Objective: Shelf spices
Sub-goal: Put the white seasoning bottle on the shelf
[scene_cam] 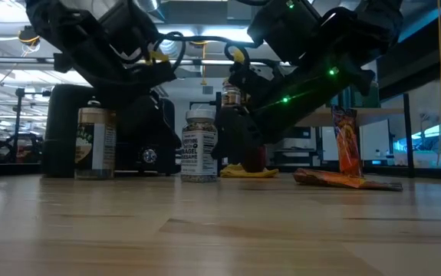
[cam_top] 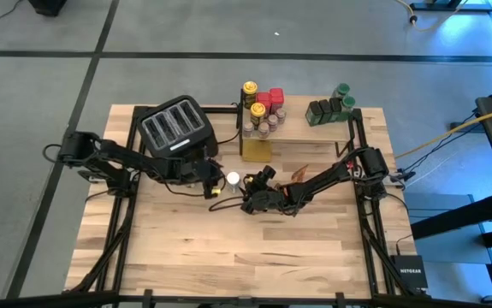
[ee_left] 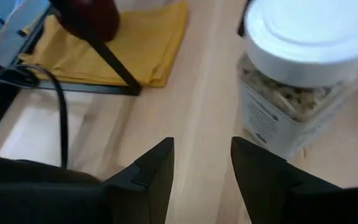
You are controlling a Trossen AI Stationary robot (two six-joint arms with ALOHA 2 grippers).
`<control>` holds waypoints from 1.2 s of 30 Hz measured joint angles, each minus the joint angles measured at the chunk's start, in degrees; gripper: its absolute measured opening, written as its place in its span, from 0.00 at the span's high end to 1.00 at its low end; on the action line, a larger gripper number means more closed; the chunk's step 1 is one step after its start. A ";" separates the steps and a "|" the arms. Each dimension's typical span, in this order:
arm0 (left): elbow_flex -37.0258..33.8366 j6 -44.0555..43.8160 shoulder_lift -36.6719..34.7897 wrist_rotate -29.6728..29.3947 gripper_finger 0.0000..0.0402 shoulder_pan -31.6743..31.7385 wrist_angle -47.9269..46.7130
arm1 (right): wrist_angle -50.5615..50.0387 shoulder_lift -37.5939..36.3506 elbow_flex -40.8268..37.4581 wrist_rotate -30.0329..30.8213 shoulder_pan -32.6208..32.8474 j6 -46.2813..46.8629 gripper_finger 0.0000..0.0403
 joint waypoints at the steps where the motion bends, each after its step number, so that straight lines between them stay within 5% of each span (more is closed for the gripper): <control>1: 0.00 0.24 0.48 0.15 0.62 0.00 0.15 | 0.11 0.00 0.00 -0.01 0.00 0.01 0.34; 14: 0.00 5.10 2.51 8.46 0.62 -2.94 2.94 | -2.38 -0.17 0.02 -1.13 0.04 -0.05 0.34; 30: 0.02 6.36 -0.53 7.76 0.62 -5.84 -2.89 | -2.43 -5.86 0.02 -4.71 4.55 -1.45 0.34; 36: 0.02 6.40 -0.27 0.35 0.62 -3.80 -2.97 | 0.47 -5.86 0.02 -5.10 4.49 -0.02 0.34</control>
